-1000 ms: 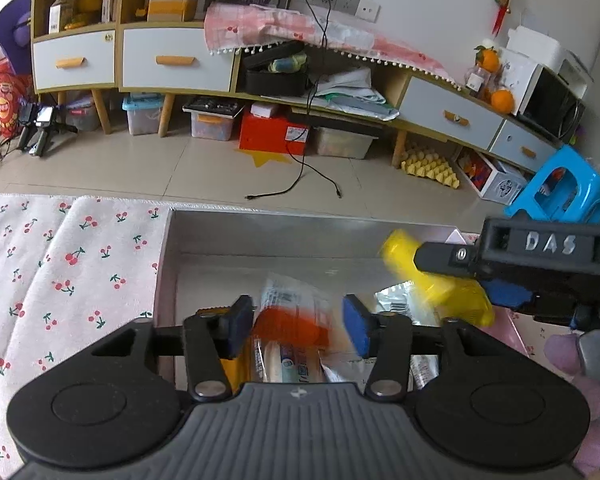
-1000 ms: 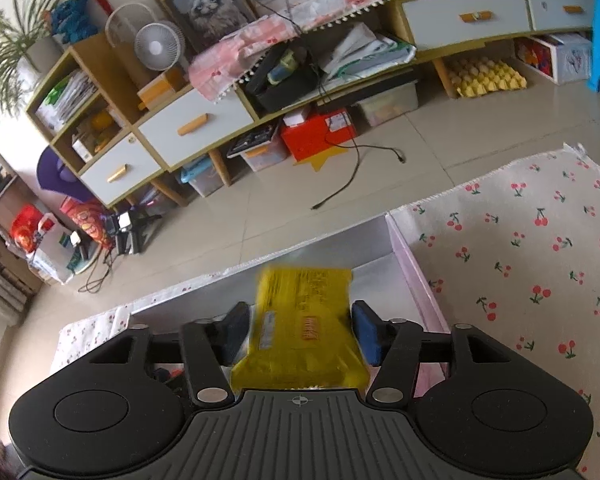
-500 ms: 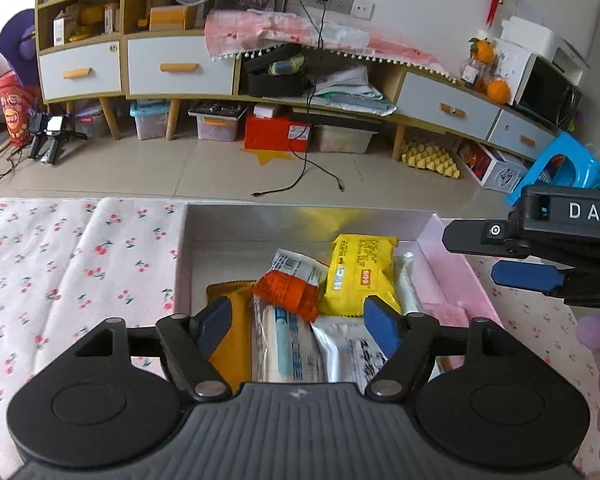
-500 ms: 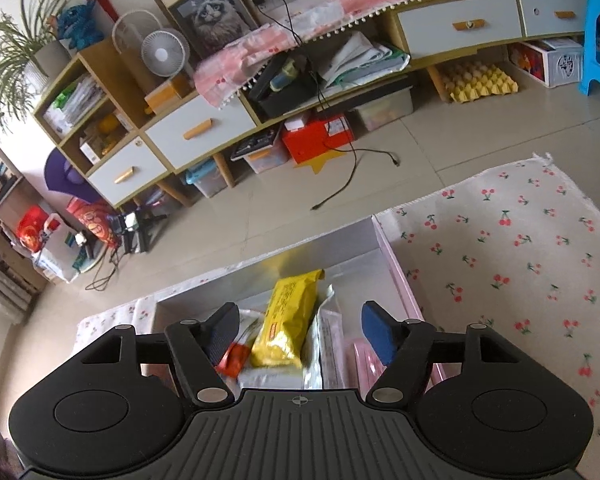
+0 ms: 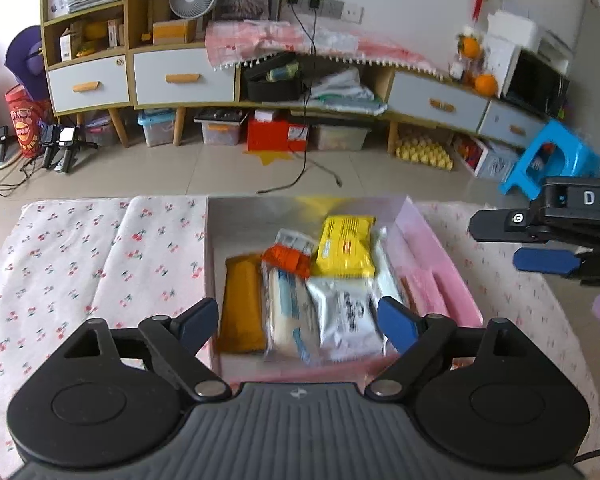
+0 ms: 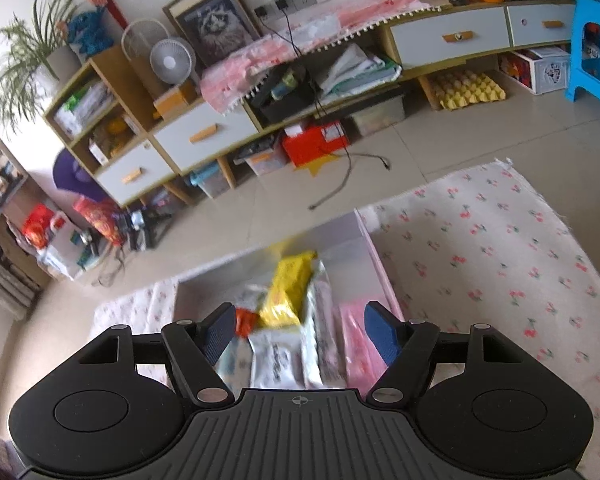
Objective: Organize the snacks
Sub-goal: 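Withdraw both open tools from the box toward the remaining snacks, then grasp the red packet with the left tool while the right grasps the clear rice-cake packet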
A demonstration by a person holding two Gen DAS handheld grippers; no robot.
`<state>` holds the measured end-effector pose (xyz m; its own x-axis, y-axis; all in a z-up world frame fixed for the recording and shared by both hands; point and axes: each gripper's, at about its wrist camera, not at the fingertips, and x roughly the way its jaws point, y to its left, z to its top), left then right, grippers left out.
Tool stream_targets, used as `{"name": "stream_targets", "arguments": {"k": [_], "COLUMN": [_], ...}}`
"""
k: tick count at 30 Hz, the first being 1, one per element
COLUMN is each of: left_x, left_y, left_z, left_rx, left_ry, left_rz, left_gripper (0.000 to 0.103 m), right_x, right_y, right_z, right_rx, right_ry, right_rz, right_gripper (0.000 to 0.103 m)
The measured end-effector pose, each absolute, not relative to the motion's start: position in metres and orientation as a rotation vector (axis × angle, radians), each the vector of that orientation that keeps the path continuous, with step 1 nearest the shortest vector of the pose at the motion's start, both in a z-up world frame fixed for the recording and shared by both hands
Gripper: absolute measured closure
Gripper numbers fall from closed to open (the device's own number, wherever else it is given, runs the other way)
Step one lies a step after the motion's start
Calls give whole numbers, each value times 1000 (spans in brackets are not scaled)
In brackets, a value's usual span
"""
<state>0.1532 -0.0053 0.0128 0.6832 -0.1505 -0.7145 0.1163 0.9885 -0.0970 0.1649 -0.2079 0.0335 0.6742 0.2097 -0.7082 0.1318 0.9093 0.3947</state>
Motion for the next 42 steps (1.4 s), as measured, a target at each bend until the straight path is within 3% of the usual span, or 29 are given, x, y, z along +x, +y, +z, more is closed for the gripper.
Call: {"name": "stream_targets", "arguments": {"k": [15,26,42], "left_x": [105,75,14], "left_y": [3,16,-2], "left_z": [15,-4,-35], "left_rx": [-43,-71,154], "left_ry": [861,875,885], "left_rz": [-179,-216,-533], "left_gripper": [9,6,10], "right_x": [102,58,13], "right_y": [-199,-186,-185], "right_z": [42,7,-36], "right_rx": [397,324,136], "right_ry": [935,1005,1089], "right_rz": [112,162,184], "right_gripper": [27,24,22]}}
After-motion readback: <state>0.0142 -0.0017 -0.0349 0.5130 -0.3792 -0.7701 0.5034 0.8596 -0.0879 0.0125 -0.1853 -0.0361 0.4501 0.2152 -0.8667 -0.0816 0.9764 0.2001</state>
